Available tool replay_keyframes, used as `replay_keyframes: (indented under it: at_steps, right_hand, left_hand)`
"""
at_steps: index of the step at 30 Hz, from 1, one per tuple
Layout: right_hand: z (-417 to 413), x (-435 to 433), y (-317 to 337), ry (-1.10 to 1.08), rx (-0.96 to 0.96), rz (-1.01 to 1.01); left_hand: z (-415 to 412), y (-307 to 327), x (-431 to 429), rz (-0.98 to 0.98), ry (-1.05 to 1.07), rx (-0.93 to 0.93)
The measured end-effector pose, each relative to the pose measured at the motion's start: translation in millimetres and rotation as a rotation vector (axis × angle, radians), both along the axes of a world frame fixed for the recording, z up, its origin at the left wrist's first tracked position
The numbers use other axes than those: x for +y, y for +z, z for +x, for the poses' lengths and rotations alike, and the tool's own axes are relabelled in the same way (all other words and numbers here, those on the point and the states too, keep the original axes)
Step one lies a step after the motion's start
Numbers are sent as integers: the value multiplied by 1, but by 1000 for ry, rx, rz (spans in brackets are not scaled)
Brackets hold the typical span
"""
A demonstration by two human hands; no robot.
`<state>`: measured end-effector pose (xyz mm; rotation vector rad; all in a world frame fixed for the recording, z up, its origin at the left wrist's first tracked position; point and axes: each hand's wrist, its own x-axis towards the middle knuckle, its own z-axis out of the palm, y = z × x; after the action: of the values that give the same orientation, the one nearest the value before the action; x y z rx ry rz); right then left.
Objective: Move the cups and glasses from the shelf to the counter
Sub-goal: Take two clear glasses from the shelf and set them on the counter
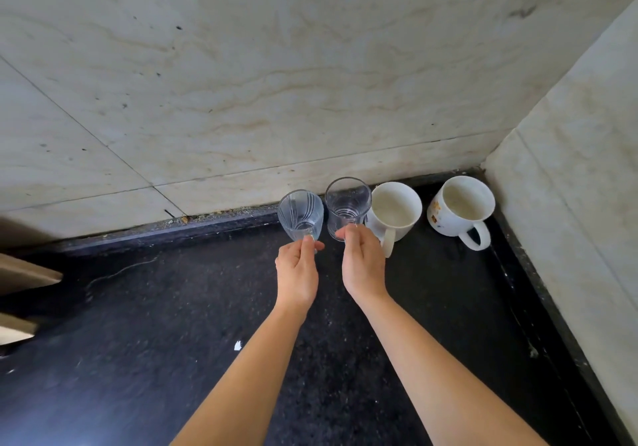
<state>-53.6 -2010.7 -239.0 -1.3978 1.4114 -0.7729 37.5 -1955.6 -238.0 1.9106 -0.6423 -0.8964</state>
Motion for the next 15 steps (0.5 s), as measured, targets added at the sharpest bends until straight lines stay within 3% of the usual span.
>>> replay_keyframes:
  at_steps: [9,15]
  right_hand:
    - [-32,-3,77,69,218,-76]
    - [-14,-20,221,118,221,-614]
  left_hand:
    - [38,86,23,55,-184,-412]
    - [80,236,55,-108,-105,-933]
